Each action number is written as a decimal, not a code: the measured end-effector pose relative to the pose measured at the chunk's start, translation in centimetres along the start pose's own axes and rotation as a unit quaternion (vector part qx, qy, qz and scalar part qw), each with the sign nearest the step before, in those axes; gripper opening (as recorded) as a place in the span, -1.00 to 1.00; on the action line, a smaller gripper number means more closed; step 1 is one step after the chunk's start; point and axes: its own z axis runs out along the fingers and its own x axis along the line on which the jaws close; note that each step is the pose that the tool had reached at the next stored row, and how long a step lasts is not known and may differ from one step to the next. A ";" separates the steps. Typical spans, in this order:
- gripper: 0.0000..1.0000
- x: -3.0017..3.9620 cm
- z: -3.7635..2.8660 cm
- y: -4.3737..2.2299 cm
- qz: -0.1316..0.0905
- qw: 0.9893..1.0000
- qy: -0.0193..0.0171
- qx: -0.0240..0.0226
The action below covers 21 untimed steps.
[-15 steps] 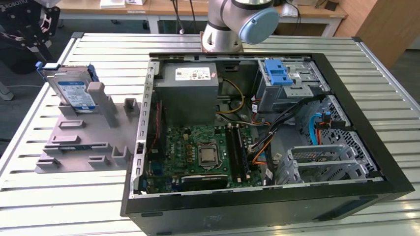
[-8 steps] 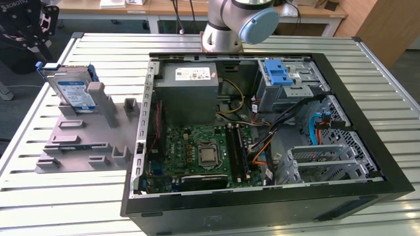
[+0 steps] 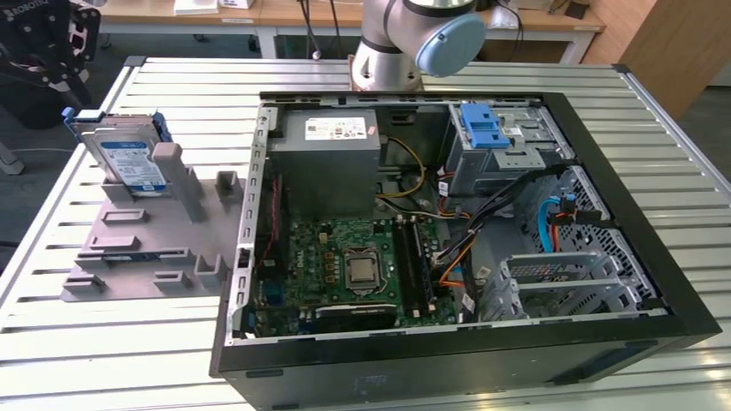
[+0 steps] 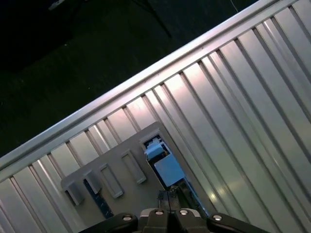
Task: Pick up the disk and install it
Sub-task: 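Pick up the disk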
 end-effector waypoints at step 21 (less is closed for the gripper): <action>-0.79 0.00 0.14 0.00 -0.144 0.990 0.002 -0.002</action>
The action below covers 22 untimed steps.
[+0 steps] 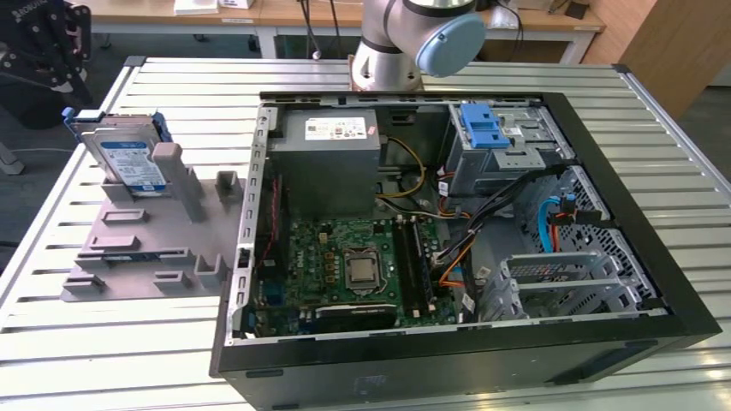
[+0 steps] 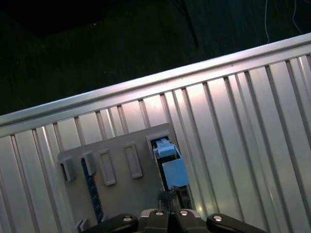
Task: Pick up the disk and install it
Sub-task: 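Pick up the disk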
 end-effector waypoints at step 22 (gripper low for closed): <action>-0.54 0.08 0.08 0.30 -0.095 0.995 0.001 -0.001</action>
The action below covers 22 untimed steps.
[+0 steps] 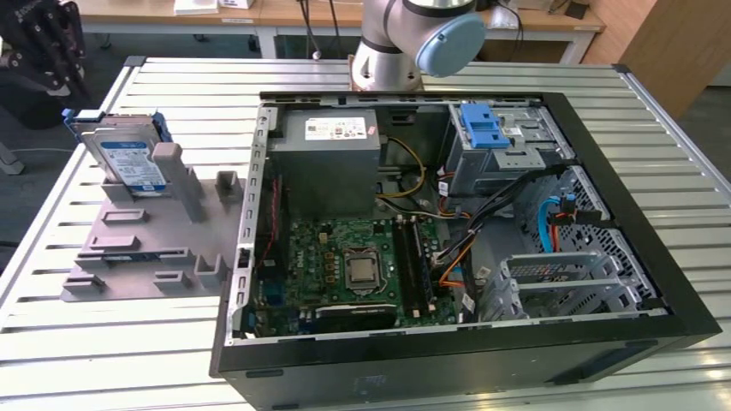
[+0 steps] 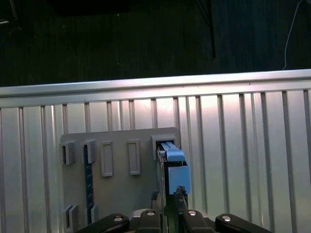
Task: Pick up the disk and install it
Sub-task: 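Pick up the disk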
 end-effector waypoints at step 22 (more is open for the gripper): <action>0.18 -0.23 1.87 0.63 -0.035 0.999 0.000 0.000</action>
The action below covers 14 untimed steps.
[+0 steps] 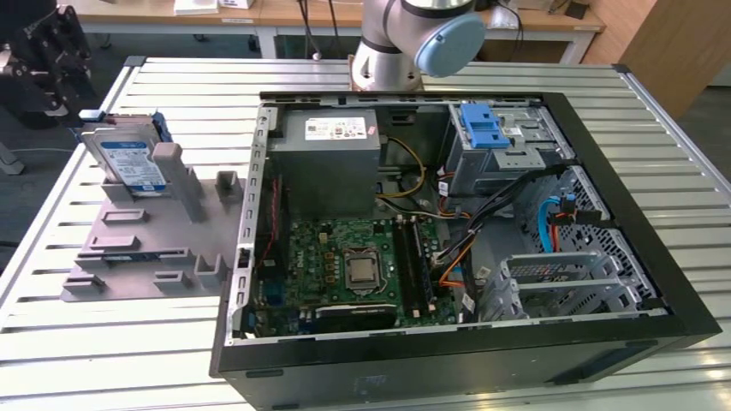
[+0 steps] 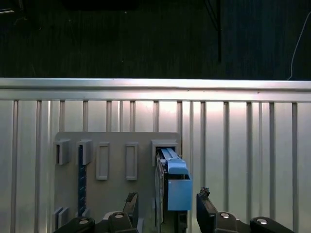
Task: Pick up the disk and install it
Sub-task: 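Pick up the disk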
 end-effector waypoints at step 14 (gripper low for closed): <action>0.18 -0.19 1.05 0.33 -0.001 1.000 0.000 0.000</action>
